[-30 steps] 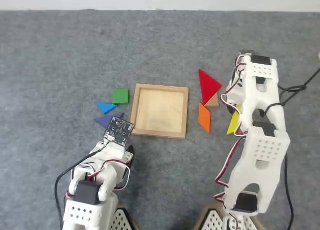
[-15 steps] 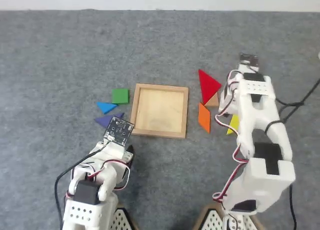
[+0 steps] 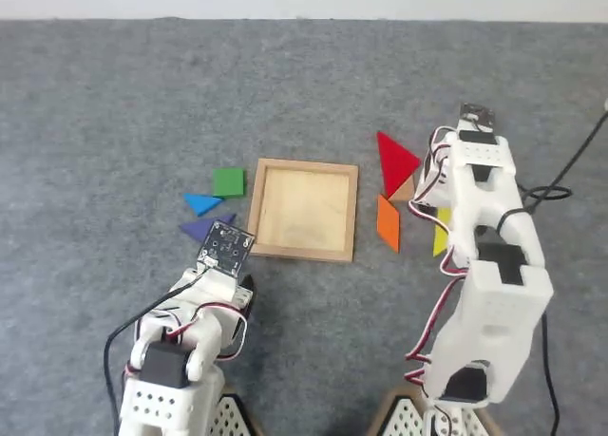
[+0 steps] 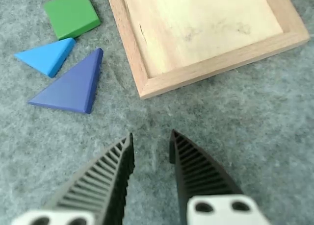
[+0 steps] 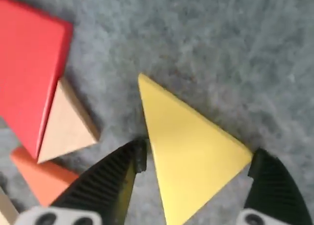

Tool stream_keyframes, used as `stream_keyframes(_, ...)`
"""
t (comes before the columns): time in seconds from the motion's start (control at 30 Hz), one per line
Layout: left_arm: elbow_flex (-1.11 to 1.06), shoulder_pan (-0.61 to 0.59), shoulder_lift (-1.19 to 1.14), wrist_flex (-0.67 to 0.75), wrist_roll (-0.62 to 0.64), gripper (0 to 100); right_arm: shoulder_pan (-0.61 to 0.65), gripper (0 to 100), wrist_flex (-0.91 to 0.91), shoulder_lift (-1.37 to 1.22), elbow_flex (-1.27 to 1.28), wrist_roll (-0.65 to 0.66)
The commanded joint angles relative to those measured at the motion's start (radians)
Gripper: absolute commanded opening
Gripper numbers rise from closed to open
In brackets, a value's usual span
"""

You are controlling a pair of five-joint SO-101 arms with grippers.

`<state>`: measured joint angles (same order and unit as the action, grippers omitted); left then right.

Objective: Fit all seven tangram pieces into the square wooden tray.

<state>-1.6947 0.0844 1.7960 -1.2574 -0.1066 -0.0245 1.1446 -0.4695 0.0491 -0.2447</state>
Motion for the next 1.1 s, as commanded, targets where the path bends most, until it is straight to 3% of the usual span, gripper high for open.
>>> stream_keyframes(0.0, 0.012, -0.006, 0.017, -0.003, 0.009, 12, -0.013, 32.5, -0.001, 0.004, -0.069, 0.031)
stream_keyframes(0.17, 0.012, -0.006, 0.017, -0.003, 0.009, 12, 0.001, 32.5, 0.094, -0.007, -0.14, 0.219)
stream_keyframes(0.4, 0.012, -0.006, 0.017, -0.003, 0.009, 12, 0.001, 32.5, 0.116, -0.007, -0.146, 0.302)
stream_keyframes(1.07, 0.012, -0.006, 0.017, -0.003, 0.009, 12, -0.001, 32.4, 0.168, -0.142, -0.238, 0.273)
